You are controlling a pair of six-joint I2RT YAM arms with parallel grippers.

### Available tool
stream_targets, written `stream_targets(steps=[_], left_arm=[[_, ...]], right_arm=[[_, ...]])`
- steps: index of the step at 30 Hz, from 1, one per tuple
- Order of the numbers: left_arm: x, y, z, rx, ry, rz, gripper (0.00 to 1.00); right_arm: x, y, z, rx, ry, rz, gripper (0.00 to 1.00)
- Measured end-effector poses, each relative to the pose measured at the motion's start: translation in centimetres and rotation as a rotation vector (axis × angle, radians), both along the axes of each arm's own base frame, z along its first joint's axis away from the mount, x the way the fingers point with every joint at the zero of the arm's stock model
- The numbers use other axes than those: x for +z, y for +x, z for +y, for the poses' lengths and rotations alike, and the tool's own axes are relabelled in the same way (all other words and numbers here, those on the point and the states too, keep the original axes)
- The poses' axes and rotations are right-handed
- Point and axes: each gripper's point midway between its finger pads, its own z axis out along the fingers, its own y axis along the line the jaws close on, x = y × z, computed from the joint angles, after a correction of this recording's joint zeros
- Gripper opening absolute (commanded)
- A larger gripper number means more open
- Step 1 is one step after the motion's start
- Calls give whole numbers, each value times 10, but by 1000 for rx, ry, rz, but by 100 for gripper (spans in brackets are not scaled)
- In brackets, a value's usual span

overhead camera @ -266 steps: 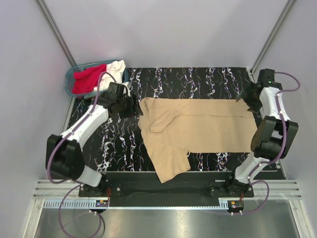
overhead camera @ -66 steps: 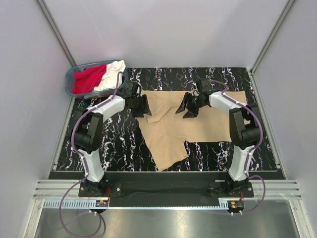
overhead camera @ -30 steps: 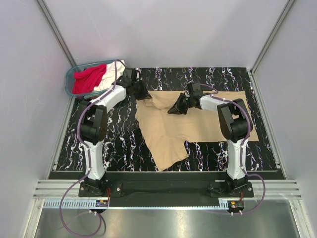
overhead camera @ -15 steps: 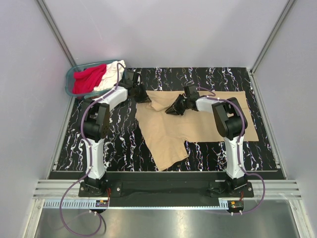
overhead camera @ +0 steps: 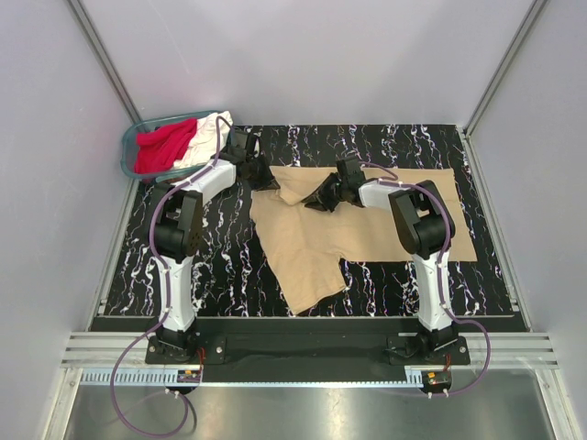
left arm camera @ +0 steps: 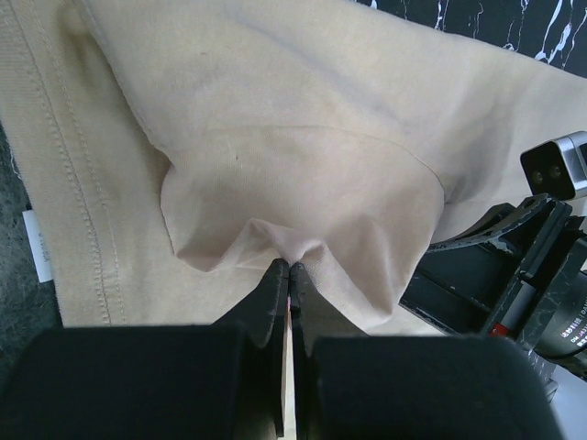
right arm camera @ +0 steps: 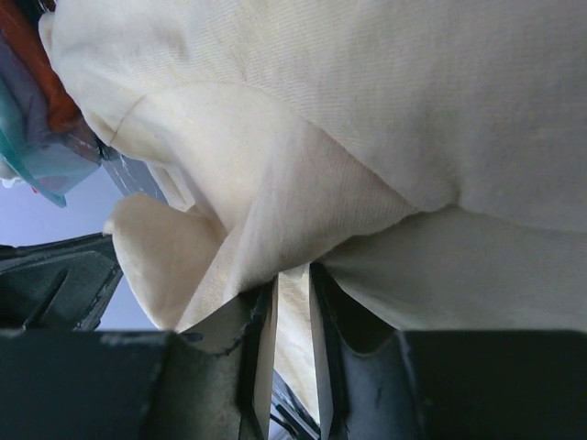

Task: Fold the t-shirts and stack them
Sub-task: Fold the tshirt

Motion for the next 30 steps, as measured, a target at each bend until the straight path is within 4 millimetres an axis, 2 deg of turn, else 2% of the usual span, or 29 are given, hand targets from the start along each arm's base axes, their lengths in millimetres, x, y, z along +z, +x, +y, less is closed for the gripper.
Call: stream_targets(steps=[6,8,10,11,14,19,24,30], left_arm=[[0,0,1,2,0,0,0],[0,1,2,3,0,0,0],[0,1,3,5,0,0,0],[0,1,3,5,0,0,0],[0,1,3,6,1,-1,0],[0,2,5,7,3,0,0],[-5,-3,8,3,16,13,0],[-13,-16,12,2,27,50,0]], right_arm=[[-1,2,0,-25,-1,6,20],[-2,3,0,-28,1,9,12],[-3,3,0,-31,2,13,10],[-3,3,0,-30,2,13,4],[-4,3,0,-29,-4,8,0],[-3,1,-1,-6,-18,-5,0],[2,-10,-4,42,-43,-3,0],[29,-27,-4,131,-20,-28,0]])
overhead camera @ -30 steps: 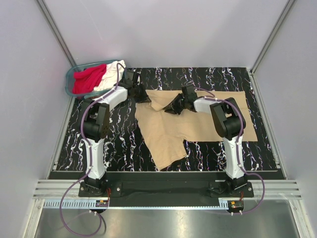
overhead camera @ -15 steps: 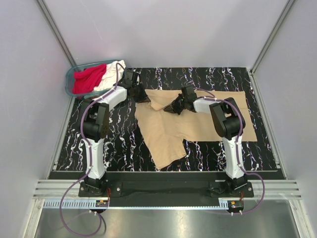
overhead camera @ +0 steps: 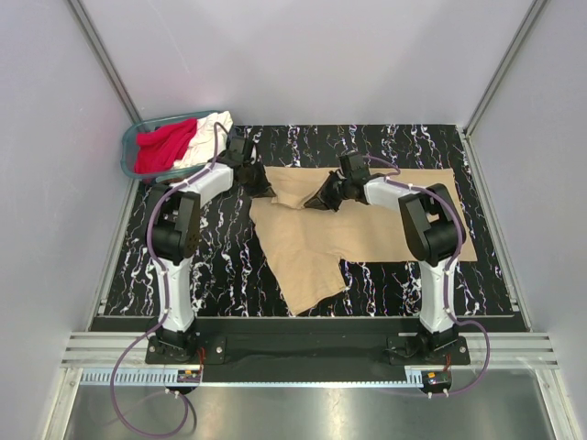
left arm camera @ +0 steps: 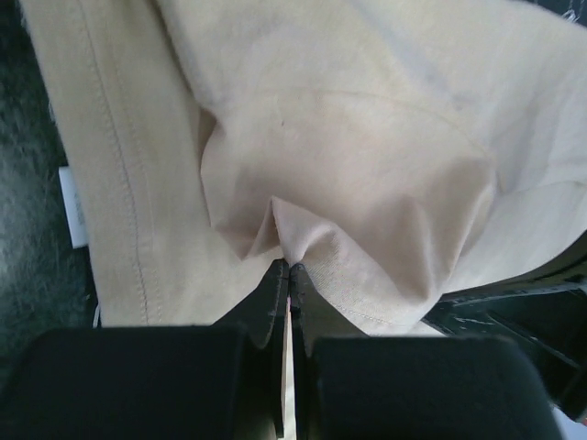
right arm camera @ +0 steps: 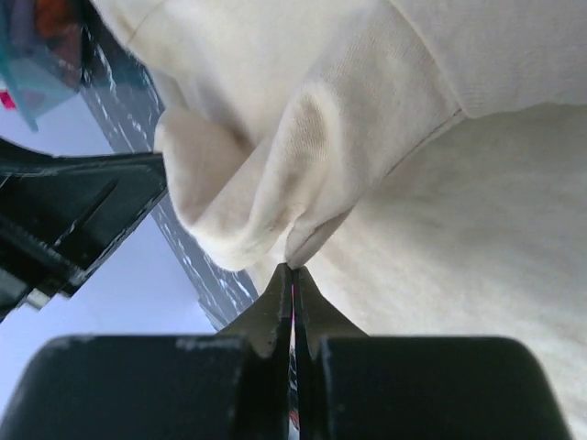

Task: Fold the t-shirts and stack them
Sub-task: Fold the tshirt

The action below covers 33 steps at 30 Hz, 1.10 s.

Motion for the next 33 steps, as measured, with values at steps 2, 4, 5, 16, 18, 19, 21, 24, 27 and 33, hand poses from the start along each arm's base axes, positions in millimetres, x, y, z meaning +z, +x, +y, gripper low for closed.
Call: stream_targets(steps=[2,4,5,16,18,19,21,24,27,33], left_arm=[[0,-7,1,-1,1,13,0],[0,-13,2,-2,-3,24,0],[0,-17,3,-3,-5,29,0],[-5,-55,-1,-21,-43,108,0],[-9,-61,-4,-26,-53,130,0],[-10,-64,-6,-28,-58,141,0],[-11,-68,-8,-30,-63,153,0],[-12,-71,-11,-37,-70,162,0],[-12,-73,-11,-40,-71,167,0],[-14,-77,-9,-39,-65,187,1]], right_arm=[[4,-6,-2,28,8,-6,0],[3,-13,-6,51,5,-1,0],[1,-16,-8,60,5,6,0],[-16,-39,-44,112,13,69,0],[-14,-39,-48,122,22,65,0],[-13,-39,-50,128,27,63,0],[-12,-39,-52,136,33,56,0],[-8,-38,-55,150,49,45,0],[-5,-39,-58,164,71,41,0],[3,-41,-63,191,126,41,0]])
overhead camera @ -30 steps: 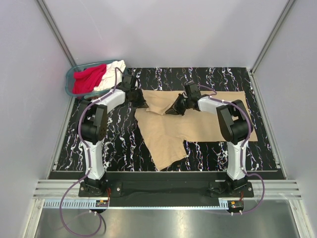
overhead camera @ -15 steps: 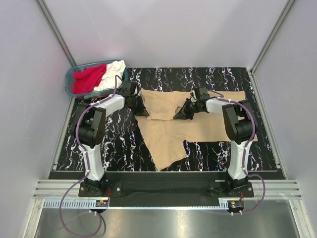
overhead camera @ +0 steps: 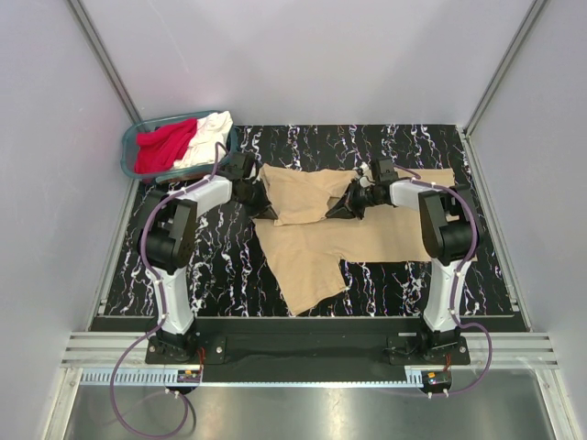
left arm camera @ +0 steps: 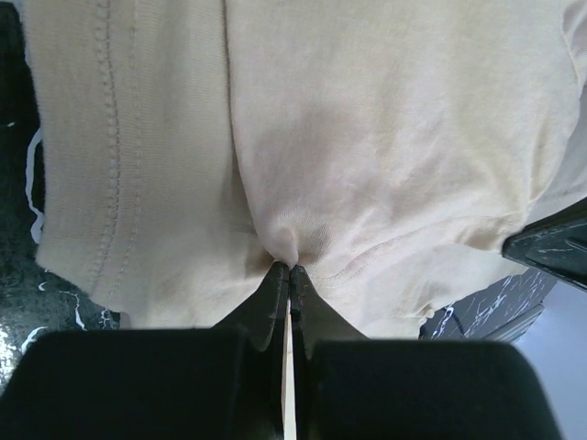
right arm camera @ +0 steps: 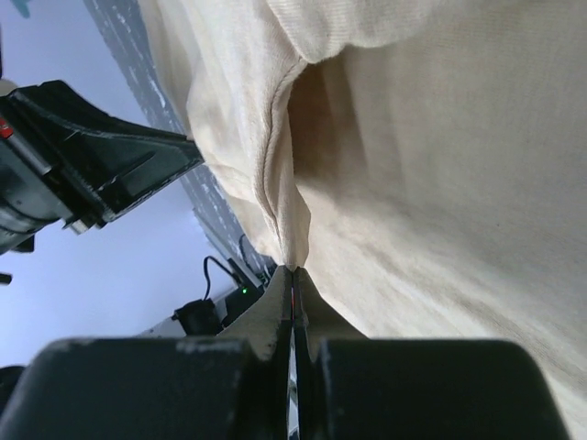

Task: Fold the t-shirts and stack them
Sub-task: Fold the tshirt

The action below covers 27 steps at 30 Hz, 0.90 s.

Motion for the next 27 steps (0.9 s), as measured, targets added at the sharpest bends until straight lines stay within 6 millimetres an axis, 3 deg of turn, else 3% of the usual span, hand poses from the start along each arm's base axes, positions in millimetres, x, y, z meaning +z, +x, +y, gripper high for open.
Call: stream_targets(steps=[14,17,22,27], left_arm=[[6,-5,5,4,-2,14,3],[14,-5,5,8,-24,7,14],[16,-18,15,31,-27,32,24],[21,-29,39,38,26,46,49]], right_arm=[[-13,-1,-2,37,41,53,1],[-12,-1,-2,40,38,54,3],[-11,-1,-3,42,32,54,8],[-15,-4,-7,44,-7,76,27]])
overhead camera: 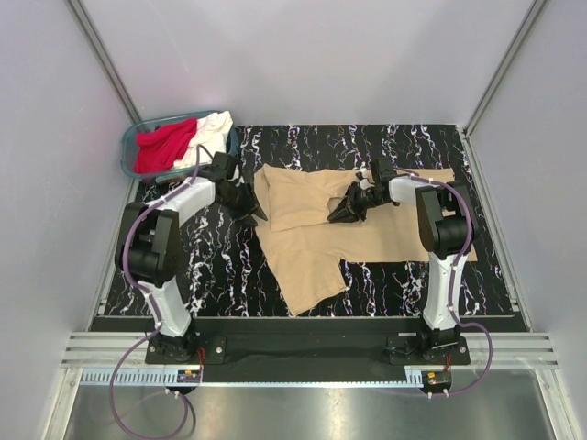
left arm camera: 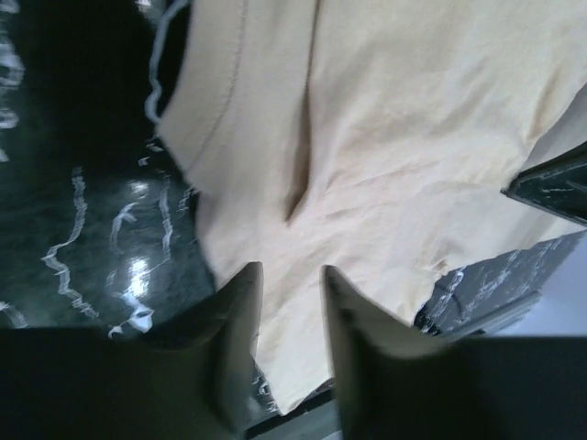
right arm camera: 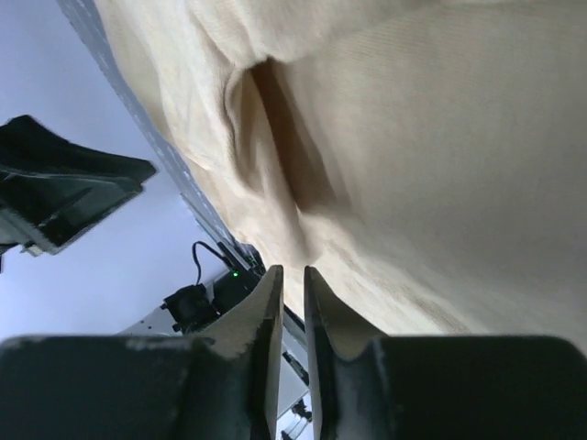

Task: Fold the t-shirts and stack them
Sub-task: Fold the tshirt

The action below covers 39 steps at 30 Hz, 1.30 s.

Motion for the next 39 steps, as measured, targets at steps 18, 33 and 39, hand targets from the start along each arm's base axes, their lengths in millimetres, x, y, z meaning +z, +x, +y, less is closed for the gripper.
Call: stream_targets(steps=[18,33,39], left_arm=[[7,164,20,49,249,-307,62],[-18,184,24,89,278,-342,78],[-15,191,19,130,241,-354,72]], right_arm=[[52,58,-88,-160,-474,-211,48],[52,131,-229,-463,-573,-228,45],[45,132,-241,-472,-581,-213,46]])
